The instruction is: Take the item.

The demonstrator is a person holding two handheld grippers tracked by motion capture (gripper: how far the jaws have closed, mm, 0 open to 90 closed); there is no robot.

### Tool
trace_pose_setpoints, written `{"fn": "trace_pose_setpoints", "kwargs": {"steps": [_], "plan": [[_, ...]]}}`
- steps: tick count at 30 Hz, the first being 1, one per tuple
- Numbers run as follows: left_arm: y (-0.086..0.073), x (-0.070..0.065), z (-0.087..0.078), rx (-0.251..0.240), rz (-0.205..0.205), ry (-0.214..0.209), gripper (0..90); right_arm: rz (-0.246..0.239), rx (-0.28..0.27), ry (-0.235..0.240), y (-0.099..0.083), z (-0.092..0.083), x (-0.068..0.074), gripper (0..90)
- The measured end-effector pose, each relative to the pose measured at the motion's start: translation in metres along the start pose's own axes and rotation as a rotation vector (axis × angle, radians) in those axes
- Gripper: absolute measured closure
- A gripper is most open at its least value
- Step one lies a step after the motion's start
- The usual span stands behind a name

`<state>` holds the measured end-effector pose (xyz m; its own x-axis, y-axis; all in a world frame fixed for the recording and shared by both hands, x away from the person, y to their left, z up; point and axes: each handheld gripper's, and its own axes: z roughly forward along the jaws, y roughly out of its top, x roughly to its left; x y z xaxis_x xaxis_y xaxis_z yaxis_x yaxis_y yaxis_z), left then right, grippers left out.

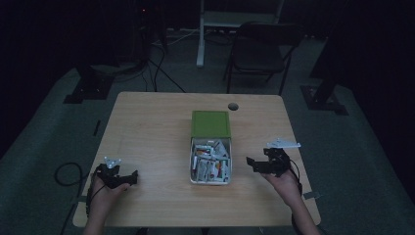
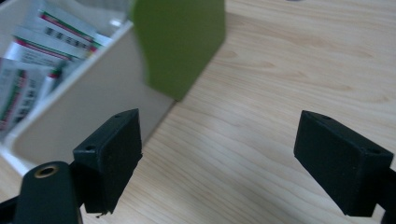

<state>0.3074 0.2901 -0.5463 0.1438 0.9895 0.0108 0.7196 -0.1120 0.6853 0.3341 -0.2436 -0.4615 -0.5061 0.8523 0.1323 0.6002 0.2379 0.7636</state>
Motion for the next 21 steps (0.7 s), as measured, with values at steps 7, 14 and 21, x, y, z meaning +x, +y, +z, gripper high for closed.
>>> {"fn": "trace_pose_setpoints", "kwargs": {"steps": [7,14,21], "plan": [[0.000,0.000,0.000,0.000,0.000,0.000,0.8,-0.030,-0.017,0.049,0.013,0.001,0.015,14.9],[0.000,0.000,0.000,0.000,0.000,0.000,0.8,-0.071,-0.029,0.103,0.024,0.003,0.035,14.9],[0.000,0.000,0.000,0.000,0.000,0.000,0.8,-0.101,-0.031,0.139,0.031,0.007,0.051,14.9]]}}
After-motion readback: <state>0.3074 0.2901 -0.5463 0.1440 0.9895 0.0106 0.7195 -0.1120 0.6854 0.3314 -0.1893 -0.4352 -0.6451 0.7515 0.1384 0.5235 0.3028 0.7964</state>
